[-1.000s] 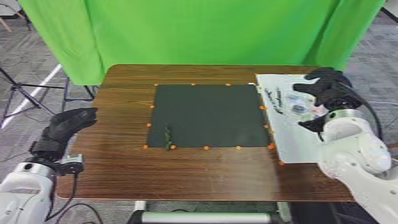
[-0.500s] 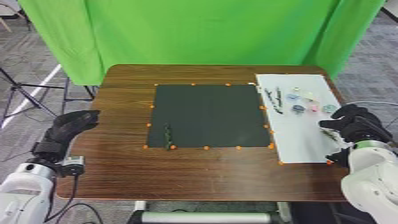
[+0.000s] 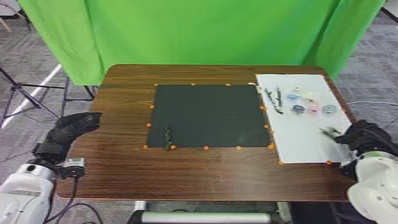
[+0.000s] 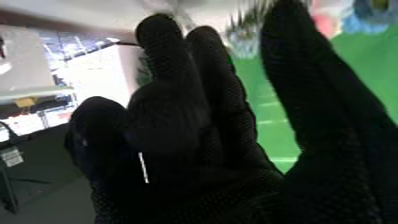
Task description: Arrange flowers
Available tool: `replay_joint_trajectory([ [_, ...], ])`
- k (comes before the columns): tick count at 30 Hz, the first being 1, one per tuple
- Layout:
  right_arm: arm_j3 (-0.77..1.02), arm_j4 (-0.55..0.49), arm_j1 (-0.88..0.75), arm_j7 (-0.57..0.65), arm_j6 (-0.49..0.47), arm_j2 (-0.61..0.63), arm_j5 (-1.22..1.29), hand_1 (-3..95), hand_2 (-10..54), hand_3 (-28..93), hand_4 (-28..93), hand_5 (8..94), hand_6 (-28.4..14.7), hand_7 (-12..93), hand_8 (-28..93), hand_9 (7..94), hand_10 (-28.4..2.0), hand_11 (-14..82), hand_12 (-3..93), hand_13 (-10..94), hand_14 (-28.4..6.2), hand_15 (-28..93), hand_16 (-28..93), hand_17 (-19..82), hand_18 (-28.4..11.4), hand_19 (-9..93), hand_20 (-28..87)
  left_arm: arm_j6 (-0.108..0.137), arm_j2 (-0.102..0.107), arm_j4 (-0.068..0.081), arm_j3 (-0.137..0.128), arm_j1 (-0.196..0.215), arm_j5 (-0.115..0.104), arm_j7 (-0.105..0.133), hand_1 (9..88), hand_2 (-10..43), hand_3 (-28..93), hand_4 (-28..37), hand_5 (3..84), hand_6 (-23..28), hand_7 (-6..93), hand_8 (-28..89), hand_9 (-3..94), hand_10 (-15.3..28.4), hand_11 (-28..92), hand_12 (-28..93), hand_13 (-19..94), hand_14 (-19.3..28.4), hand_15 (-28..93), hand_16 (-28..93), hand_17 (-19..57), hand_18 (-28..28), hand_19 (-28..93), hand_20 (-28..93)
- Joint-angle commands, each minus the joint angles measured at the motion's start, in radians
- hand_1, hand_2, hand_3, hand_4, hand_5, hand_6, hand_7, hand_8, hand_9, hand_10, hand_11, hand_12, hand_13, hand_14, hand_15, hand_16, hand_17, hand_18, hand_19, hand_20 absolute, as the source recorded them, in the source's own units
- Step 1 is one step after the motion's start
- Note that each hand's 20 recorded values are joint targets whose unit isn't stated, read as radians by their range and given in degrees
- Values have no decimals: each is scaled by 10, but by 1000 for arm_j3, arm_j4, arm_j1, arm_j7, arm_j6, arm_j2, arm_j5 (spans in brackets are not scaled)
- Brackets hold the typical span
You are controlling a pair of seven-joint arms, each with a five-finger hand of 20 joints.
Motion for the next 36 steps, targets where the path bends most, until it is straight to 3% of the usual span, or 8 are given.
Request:
replay_joint_trajectory([
  [1, -81, 40, 34, 17, 157, 15, -70, 590, -95, 461, -92, 653, -24, 265, 220, 832, -108, 248, 412, 883, -19, 624, 369, 603, -149, 932, 497, -18, -8, -11, -7, 9, 3, -18, 317, 30, 580, -197, 437, 48, 173, -70, 411, 159, 190, 97, 356, 196, 189, -44, 86, 140, 126, 129],
  [5, -71, 36, 45, 14, 211, 26, -93, 628, -95, 481, -91, 693, -17, 321, 228, 873, -101, 279, 405, 918, -8, 615, 371, 641, -136, 932, 507, -24, -7, -12, -9, 9, 3, -22, 318, 30, 579, -198, 436, 48, 172, -69, 411, 159, 190, 98, 356, 197, 189, -44, 86, 140, 127, 129],
  [14, -41, -69, 125, -18, 119, 91, 3, 627, -95, 510, -80, 708, -28, 361, 197, 892, -105, 303, 375, 933, -5, 615, 380, 666, -123, 932, 513, -43, -3, -18, -26, 15, -13, -48, 314, 31, 581, -199, 435, 50, 168, -67, 411, 159, 190, 97, 356, 196, 187, -44, 85, 140, 126, 128],
  [18, -170, -101, 293, -48, 98, 144, 151, 628, -95, 516, -77, 712, -34, 367, 190, 895, -105, 301, 376, 935, -5, 613, 381, 672, -120, 932, 511, -49, 3, -22, -43, 25, -25, -58, 312, 33, 578, -200, 432, 51, 167, -66, 411, 160, 190, 97, 356, 197, 187, -43, 85, 141, 127, 128],
  [24, -496, -122, 602, -70, 69, 154, 182, 633, -95, 515, -66, 717, -41, 372, 187, 901, -106, 300, 373, 937, -6, 610, 381, 685, -107, 932, 482, -61, 4, -30, -51, 33, -16, -69, 310, 33, 579, -200, 433, 53, 165, -65, 412, 161, 190, 97, 356, 197, 187, -43, 84, 141, 126, 128],
  [31, -602, -95, 680, -22, 12, -33, 77, 636, -95, 510, -42, 723, -46, 376, 181, 908, -109, 307, 362, 937, -4, 613, 357, 703, -90, 932, 430, -63, 5, -48, -67, 63, -12, -82, 307, 30, 582, -202, 433, 52, 165, -65, 411, 161, 187, 98, 356, 197, 186, -43, 82, 141, 126, 127],
  [36, -611, -71, 666, 12, -1, -189, 37, 637, -95, 508, -30, 726, -50, 384, 177, 911, -111, 316, 353, 937, -3, 617, 343, 713, -84, 932, 414, -75, 2, -45, -62, 55, -7, -90, 305, 29, 582, -201, 433, 53, 164, -64, 411, 162, 188, 98, 355, 197, 186, -43, 82, 141, 125, 127],
])
